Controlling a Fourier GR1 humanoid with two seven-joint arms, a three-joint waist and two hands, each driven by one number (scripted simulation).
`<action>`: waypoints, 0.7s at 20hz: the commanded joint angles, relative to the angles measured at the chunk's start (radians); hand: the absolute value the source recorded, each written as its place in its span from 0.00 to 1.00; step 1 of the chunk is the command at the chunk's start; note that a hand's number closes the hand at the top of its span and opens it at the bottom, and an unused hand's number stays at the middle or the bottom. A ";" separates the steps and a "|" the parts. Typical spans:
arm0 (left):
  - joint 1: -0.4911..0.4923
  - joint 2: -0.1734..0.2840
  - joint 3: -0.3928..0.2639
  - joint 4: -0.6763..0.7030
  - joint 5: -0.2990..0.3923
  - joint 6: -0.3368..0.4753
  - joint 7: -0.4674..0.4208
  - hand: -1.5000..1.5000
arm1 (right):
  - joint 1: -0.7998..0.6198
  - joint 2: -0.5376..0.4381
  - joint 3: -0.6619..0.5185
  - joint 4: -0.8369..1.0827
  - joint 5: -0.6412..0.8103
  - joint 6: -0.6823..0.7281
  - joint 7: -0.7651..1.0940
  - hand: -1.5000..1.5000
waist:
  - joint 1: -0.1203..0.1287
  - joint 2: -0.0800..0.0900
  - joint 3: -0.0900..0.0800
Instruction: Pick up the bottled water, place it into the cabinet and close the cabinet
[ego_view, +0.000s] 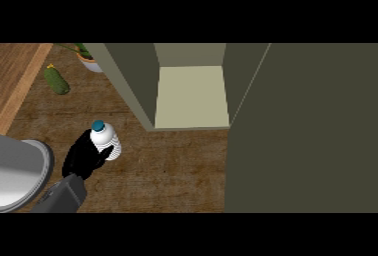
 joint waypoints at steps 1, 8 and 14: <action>-0.033 -0.015 0.011 0.001 0.018 -0.044 -0.018 1.00 | -0.016 -0.008 -0.009 0.027 0.001 0.004 0.001 0.00 | 0.004 -0.002 0.001; 0.044 -0.031 -0.042 -0.049 -0.028 -0.037 -0.115 1.00 | 0.001 0.016 0.032 -0.045 0.019 -0.046 0.048 0.00 | 0.013 -0.006 0.001; 0.125 -0.052 -0.073 -0.103 -0.034 -0.054 -0.155 1.00 | 0.019 -0.022 -0.009 -0.024 -0.020 -0.007 0.020 0.00 | 0.019 -0.008 0.002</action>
